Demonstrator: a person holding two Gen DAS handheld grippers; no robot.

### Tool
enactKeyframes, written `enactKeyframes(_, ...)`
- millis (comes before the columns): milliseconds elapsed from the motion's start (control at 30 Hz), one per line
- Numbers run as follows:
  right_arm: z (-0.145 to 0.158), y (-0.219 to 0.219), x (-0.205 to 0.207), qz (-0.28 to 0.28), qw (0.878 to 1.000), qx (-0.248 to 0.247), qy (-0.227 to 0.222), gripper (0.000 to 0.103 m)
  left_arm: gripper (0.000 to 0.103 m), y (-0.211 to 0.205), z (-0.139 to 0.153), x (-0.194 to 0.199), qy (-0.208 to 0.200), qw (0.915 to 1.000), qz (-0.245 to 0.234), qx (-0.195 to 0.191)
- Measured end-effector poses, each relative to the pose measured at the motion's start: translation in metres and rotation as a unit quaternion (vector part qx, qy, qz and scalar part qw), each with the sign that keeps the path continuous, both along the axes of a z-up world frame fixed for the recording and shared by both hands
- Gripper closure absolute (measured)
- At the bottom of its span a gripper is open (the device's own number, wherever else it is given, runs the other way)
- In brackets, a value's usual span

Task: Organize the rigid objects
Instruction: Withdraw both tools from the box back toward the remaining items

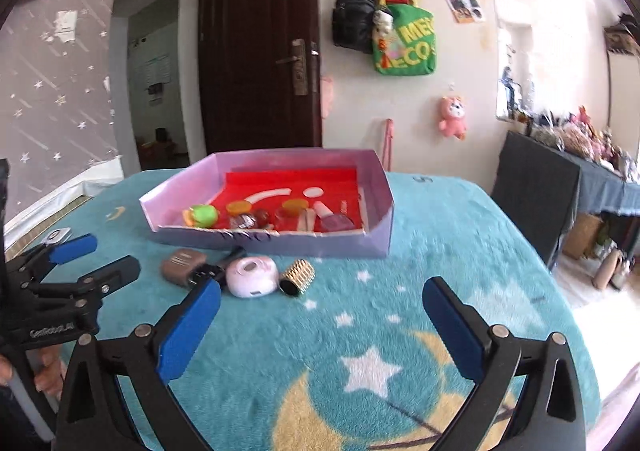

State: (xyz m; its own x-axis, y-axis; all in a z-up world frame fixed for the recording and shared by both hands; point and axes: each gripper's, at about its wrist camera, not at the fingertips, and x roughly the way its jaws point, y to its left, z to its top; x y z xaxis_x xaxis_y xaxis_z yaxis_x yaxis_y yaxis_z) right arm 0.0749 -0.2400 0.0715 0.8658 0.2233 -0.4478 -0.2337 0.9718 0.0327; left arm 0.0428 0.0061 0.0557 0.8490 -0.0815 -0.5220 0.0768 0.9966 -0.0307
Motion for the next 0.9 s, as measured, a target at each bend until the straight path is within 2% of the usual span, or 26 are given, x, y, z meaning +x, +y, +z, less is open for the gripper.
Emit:
enactKeyframes(133, -0.02, 0.0, 0.004, -0.012, 1.0, 0.011, 0.004, 0.0, 0.009, -0.001, -0.015, 0.001, 0.002, 0.9998, 0.019, -0.001)
enactKeyframes(300, -0.035, 0.004, 0.008, -0.026, 1.0, -0.012, 0.002, 0.0, 0.009, -0.002, -0.026, 0.001, -0.001, 0.9996, 0.028, 0.004)
enactKeyframes(400, -0.035, 0.002, 0.006, -0.029, 1.0, -0.008, -0.005, 0.0, 0.009, -0.003, -0.024, -0.001, -0.011, 0.9996, 0.027, 0.007)
enactKeyframes(900, -0.037, 0.002, 0.009, -0.042, 0.999, -0.009, 0.005, 0.0, 0.009, -0.004, -0.024, 0.001, -0.006, 0.9998, 0.02, 0.009)
